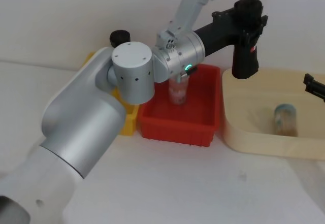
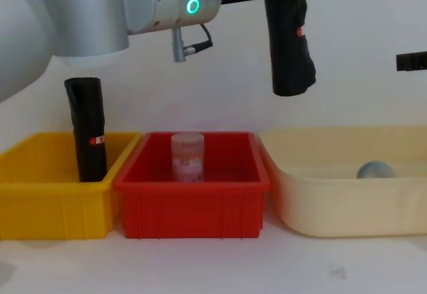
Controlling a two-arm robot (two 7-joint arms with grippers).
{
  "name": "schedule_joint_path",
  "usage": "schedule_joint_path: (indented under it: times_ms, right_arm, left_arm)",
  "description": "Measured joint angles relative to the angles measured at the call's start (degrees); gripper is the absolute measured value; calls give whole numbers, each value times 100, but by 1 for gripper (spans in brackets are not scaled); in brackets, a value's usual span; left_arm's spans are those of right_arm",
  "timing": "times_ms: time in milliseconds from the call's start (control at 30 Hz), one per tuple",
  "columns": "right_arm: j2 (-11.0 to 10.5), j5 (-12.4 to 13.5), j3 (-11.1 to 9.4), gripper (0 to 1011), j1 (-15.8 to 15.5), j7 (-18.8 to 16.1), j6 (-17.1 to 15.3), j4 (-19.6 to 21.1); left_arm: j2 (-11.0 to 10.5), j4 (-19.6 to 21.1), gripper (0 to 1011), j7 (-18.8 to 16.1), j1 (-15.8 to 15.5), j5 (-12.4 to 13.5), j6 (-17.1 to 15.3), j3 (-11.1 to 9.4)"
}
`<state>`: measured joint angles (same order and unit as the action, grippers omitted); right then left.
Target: Pick up the garbage bag with the one hand and transfer it to the other hand.
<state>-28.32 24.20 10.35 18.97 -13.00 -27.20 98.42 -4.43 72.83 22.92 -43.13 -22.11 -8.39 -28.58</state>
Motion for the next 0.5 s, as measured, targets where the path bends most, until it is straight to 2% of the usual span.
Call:
schedule_joint_path:
  times_ms: [67,500]
  right_arm:
    - [-4,2,-13,1001,-10,8,1,0]
    - [-46,30,9,1000,-80,-132,71,111]
  left_arm:
    - [22,-28,460,10,-18,-2,7,-17]
    - [131,-172,460,57,-111,-13,40,-99]
